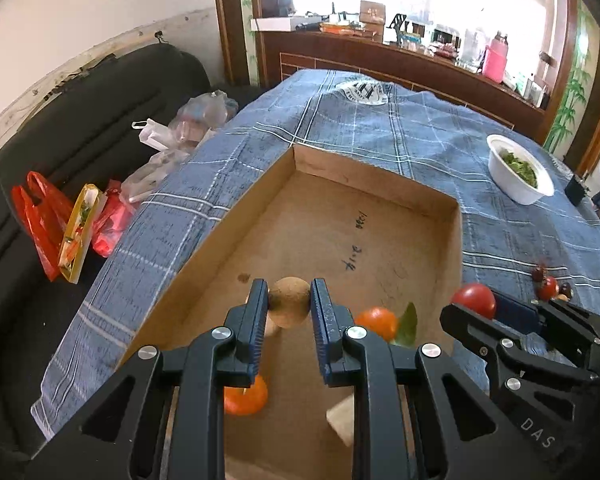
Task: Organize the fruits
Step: 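Carry the yellow fruit and red tomato with both tools over the cardboard tray, then open the left tool dropping the yellow fruit while the right tool releases the tomato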
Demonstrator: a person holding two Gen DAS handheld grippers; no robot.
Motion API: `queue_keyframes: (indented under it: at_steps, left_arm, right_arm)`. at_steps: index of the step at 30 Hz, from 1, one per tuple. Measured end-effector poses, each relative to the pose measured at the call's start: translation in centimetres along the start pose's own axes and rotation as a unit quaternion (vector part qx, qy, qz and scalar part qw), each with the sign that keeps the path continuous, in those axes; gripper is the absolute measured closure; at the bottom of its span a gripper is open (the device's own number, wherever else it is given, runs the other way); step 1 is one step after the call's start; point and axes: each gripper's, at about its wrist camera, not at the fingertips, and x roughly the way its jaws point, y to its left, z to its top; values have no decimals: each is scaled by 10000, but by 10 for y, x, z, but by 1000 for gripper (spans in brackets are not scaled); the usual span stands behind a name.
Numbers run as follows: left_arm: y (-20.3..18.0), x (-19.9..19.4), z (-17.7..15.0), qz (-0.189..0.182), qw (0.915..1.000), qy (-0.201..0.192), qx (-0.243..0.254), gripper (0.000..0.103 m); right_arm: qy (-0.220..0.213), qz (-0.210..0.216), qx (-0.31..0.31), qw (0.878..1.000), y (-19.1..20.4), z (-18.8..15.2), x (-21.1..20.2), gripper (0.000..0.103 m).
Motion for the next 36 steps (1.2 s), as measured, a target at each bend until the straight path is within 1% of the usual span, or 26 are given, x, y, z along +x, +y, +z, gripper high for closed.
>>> queue_keyframes:
  at_steps: [6,8,13,19,27,33,36]
  left_arm:
    - [-2,25,13,45,9998,201,-10,84]
    - [-2,31,15,-26,9996,283,-48,84]
    - [3,49,15,-23,9986,507,-142,84]
    - [3,67,13,-25,9972,730,-173,84]
    - [4,70,14,-37,9969,764,-158,82]
    - [9,70,15,-121,9953,911,-307,75]
    - [13,65,15,-128,9953,890,-374,75]
  right_arm:
    - [114,-21,-83,9999,2,20,28,67]
    - [163,-49,-134,9998,3,22,37,67]
    - [312,-92,-183,9993,-1,26,58,67]
    - [462,-98,-253,9986,-3,28,73,67]
    - [506,-117,-388,9979,0,26,79,66]
    - [518,-151,-478,9974,2,25,79,66]
    - [504,-131,-478,9975,3,25,78,61]
